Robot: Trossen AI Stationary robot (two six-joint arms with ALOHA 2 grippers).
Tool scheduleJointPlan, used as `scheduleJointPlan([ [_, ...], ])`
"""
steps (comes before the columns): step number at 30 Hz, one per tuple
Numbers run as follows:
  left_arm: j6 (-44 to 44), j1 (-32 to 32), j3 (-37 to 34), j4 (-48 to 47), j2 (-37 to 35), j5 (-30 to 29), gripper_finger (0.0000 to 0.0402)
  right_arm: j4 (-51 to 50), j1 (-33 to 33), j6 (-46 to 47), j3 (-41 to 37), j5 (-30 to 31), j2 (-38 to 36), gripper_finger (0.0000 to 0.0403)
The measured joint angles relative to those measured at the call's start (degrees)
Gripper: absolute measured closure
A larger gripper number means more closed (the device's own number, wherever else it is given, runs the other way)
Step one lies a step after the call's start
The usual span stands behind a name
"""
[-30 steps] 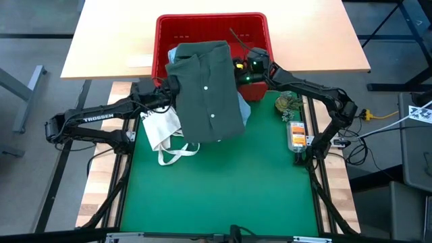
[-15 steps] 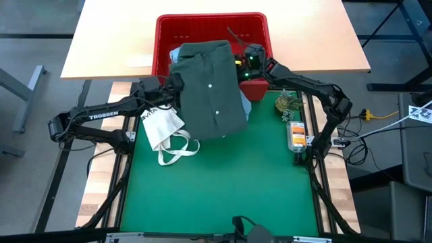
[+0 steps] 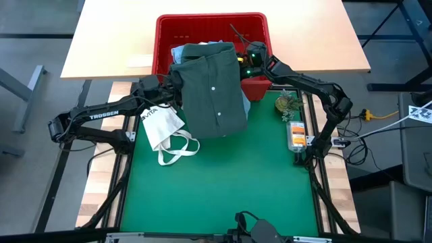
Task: Fold Laundry from Bin
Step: Put the stacked clothing into the organizer bin
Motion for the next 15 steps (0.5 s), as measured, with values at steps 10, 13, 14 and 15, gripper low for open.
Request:
scheduleJointPlan([
  [10, 0.02, 0.0, 0.0, 0.0, 0.0, -0.28, 0.0393, -0.33, -0.02, -0.02, -0.01, 0.0, 0.0, 0.0389],
  [13, 0.0, 0.0, 0.0, 0.0, 0.02, -0.31, 0.0392, -0.43, -0.02, -0.01, -0.01, 0.0, 0.0, 0.039],
  [14, 0.0, 0.0, 0.0, 0.0, 0.02, -0.33, 0.0392, -0.44, -0.02, -0.02, -0.01, 0.0, 0.0, 0.039],
  [15, 0.0, 0.0, 0.0, 0.0, 0.02, -0.35, 0.0391, -0.45, -0.02, -0.02, -0.01, 0.0, 0.0, 0.039],
])
